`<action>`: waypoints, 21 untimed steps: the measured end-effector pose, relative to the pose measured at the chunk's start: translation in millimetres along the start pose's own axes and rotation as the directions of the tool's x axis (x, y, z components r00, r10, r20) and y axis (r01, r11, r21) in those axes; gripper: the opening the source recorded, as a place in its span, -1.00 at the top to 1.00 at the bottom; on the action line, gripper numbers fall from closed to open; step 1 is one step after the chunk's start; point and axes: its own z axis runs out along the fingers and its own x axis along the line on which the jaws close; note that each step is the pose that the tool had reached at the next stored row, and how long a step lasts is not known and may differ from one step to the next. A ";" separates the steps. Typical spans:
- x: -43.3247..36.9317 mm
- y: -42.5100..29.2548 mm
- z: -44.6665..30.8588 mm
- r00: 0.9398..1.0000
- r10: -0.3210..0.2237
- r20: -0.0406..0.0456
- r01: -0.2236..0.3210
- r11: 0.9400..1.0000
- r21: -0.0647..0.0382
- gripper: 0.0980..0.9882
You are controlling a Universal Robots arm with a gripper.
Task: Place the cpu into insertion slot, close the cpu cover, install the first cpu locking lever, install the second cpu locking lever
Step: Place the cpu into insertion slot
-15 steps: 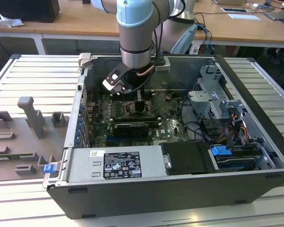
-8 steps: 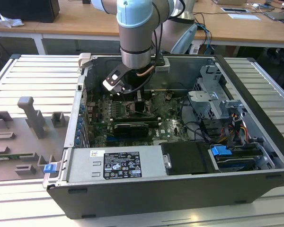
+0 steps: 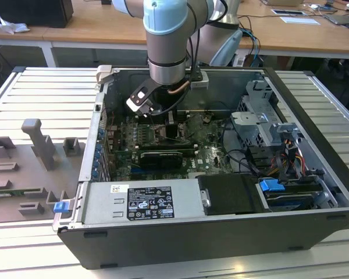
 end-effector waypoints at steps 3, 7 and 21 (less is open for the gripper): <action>0.0 0.4 -4.4 1.000 0.000 0.000 0.000 1.000 0.000 -0.15; 0.1 0.8 -8.5 1.000 0.000 0.000 0.000 1.000 0.001 -0.12; 0.1 1.6 -16.9 1.000 0.000 -0.001 0.000 1.000 0.007 0.98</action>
